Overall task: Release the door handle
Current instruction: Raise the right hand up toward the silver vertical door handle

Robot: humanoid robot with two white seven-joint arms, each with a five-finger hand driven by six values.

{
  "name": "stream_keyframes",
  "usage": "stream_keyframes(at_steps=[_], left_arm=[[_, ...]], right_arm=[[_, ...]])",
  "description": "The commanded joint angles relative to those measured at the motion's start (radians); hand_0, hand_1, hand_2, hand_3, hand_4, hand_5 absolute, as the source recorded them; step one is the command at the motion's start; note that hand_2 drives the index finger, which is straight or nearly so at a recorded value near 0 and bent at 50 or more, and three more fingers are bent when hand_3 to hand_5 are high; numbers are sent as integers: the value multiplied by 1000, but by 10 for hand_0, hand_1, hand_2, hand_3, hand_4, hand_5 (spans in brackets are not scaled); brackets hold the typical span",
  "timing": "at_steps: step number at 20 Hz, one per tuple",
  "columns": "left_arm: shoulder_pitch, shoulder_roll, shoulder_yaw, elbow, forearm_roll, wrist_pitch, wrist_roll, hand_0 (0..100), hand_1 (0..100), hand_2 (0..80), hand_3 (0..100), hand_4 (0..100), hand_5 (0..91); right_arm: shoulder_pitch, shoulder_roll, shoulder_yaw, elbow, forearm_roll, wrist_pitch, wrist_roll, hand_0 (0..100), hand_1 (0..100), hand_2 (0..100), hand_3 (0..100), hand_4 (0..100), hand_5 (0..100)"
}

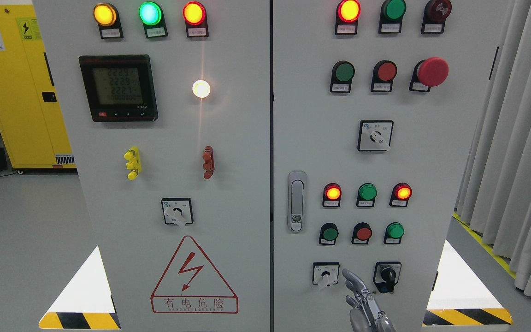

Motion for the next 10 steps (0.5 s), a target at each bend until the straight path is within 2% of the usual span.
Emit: stream_keyframes(at_steps=[1, 8, 9, 10], left_arm=[[0, 0, 0, 0, 0, -1, 0, 120, 556, 0, 0, 0, 0], [0, 0, 0, 0, 0, -1, 0, 120, 556, 0, 0, 0, 0], [0, 0, 0, 0, 0, -1, 0, 120, 556, 0, 0, 0, 0], [0, 0, 0, 0, 0, 1, 0, 120, 556, 0, 0, 0, 0]], right_arm=[[1, 2, -1, -1, -1, 1, -1, 613, 61, 0, 0, 0, 0], [3, 2, -2, -2, 3, 6, -10, 600, 74, 0, 0, 0, 0], [0, 2, -2, -2, 21, 8, -22, 585, 92, 0, 43, 66, 0], [-3, 4, -2, -1, 55, 15, -31, 506, 177, 0, 159, 237, 31]])
